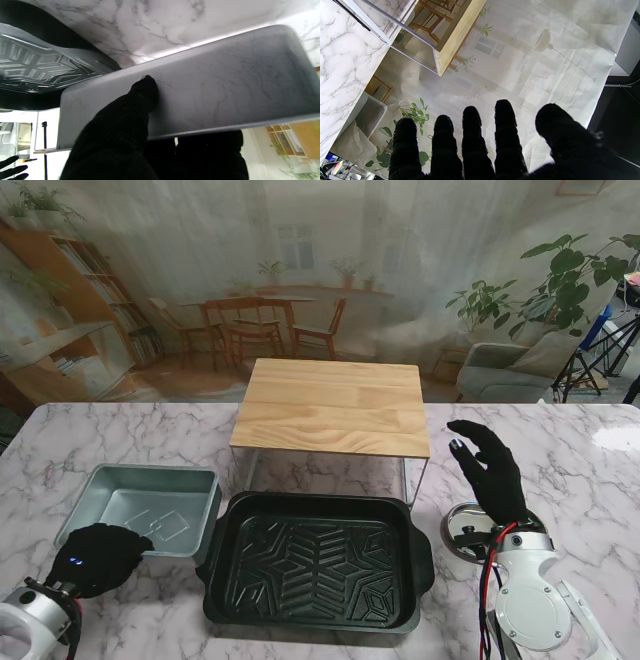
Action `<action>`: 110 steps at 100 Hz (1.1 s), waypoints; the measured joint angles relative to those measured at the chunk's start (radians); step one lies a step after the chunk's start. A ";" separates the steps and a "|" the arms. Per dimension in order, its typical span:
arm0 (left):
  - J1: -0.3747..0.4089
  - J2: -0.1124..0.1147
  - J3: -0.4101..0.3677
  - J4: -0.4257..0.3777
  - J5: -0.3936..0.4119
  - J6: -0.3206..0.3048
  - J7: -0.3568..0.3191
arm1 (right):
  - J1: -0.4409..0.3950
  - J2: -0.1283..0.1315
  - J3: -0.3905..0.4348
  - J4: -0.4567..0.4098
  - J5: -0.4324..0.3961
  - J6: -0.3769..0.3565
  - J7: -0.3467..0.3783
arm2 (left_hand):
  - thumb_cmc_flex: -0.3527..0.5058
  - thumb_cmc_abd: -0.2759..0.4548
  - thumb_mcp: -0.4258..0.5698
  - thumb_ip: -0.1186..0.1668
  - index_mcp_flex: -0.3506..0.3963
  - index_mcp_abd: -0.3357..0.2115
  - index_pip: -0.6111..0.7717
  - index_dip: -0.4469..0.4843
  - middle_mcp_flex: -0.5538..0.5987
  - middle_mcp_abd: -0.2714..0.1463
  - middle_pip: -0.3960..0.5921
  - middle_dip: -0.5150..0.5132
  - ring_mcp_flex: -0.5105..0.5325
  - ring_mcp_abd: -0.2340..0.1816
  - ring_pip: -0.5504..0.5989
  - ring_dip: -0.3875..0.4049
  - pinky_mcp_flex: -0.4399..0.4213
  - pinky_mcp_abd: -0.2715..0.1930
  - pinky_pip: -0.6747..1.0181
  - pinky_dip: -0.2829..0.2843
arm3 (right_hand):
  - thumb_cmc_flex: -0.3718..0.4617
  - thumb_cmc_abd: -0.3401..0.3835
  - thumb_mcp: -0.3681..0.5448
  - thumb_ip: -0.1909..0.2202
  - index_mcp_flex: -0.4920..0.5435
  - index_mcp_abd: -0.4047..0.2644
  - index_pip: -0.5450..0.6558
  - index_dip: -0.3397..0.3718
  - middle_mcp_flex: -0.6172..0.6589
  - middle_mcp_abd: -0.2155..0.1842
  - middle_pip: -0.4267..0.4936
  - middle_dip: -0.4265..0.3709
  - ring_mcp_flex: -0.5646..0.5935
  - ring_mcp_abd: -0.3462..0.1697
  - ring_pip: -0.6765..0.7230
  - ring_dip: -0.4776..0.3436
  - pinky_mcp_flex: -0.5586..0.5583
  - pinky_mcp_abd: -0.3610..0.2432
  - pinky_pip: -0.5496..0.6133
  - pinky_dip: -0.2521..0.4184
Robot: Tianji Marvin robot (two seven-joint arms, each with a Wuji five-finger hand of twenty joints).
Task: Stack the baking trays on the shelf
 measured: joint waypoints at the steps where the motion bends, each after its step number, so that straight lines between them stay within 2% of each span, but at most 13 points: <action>1: -0.001 0.000 0.003 0.000 -0.002 0.000 -0.003 | 0.000 0.000 0.000 0.000 0.000 0.000 0.000 | 0.000 0.000 0.000 0.000 0.000 0.000 -0.001 0.000 0.000 0.000 0.000 0.000 0.000 0.000 0.000 0.000 0.000 0.000 0.000 0.000 | 0.000 0.000 0.000 0.000 0.000 0.000 0.000 0.000 0.000 0.000 0.000 0.000 0.000 0.000 0.000 0.000 0.000 0.000 0.000 0.000; 17: -0.018 0.003 0.042 -0.011 -0.028 -0.009 -0.060 | -0.002 -0.001 0.002 -0.003 0.002 0.000 -0.003 | 0.000 -0.001 0.000 0.000 0.000 0.012 -0.003 0.009 0.000 0.009 0.000 0.000 0.000 0.005 0.000 0.000 0.000 0.006 0.000 0.000 | 0.000 0.000 0.000 0.000 0.000 0.000 0.000 0.000 0.000 0.000 0.000 0.000 0.000 0.000 0.000 0.000 0.000 0.000 0.000 0.000; 37: -0.018 0.006 0.056 -0.055 -0.039 -0.057 -0.093 | -0.005 -0.001 0.005 -0.003 0.004 -0.002 -0.005 | 0.000 -0.002 0.001 0.000 0.000 0.014 -0.006 0.010 0.000 0.010 0.000 0.000 0.000 0.007 0.001 0.000 0.000 0.009 0.001 0.011 | 0.000 0.000 0.000 0.000 0.000 0.000 0.000 0.000 0.000 0.000 0.000 0.000 0.000 0.000 0.000 0.000 0.000 0.000 0.000 0.000; 61: -0.016 0.015 0.095 -0.107 -0.038 -0.076 -0.129 | -0.008 -0.002 0.010 -0.003 0.007 -0.010 -0.007 | 0.000 -0.002 0.008 0.000 0.002 0.015 -0.008 0.010 0.011 0.020 -0.009 0.000 0.001 0.021 0.012 0.000 0.000 0.022 0.029 0.025 | 0.000 0.000 0.000 0.000 0.000 0.000 0.000 0.000 0.000 0.000 0.000 0.000 0.000 0.000 0.000 0.000 0.000 0.000 0.000 0.000; 90: -0.060 0.027 0.198 -0.109 -0.046 -0.047 -0.190 | -0.012 -0.003 0.015 -0.003 0.011 -0.013 -0.011 | 0.000 -0.006 0.008 -0.001 0.002 0.031 -0.011 0.013 0.011 0.024 -0.009 0.000 0.001 0.025 0.012 0.000 0.001 0.027 0.026 0.025 | 0.000 0.000 0.000 0.000 0.000 0.000 0.000 0.000 0.000 0.000 0.000 0.000 0.000 0.000 0.000 0.000 0.000 0.000 0.001 0.000; 110: -0.121 0.037 0.293 -0.109 -0.062 -0.020 -0.236 | -0.012 -0.003 0.017 -0.002 0.015 -0.013 -0.009 | 0.000 -0.008 0.008 -0.001 0.002 0.038 -0.012 0.016 0.012 0.033 -0.009 0.000 0.001 0.028 0.013 0.000 0.001 0.031 0.026 0.025 | 0.000 0.000 0.000 0.000 0.000 0.000 0.000 0.000 0.000 0.000 0.000 0.000 0.000 0.000 0.000 0.000 0.000 0.000 0.001 0.000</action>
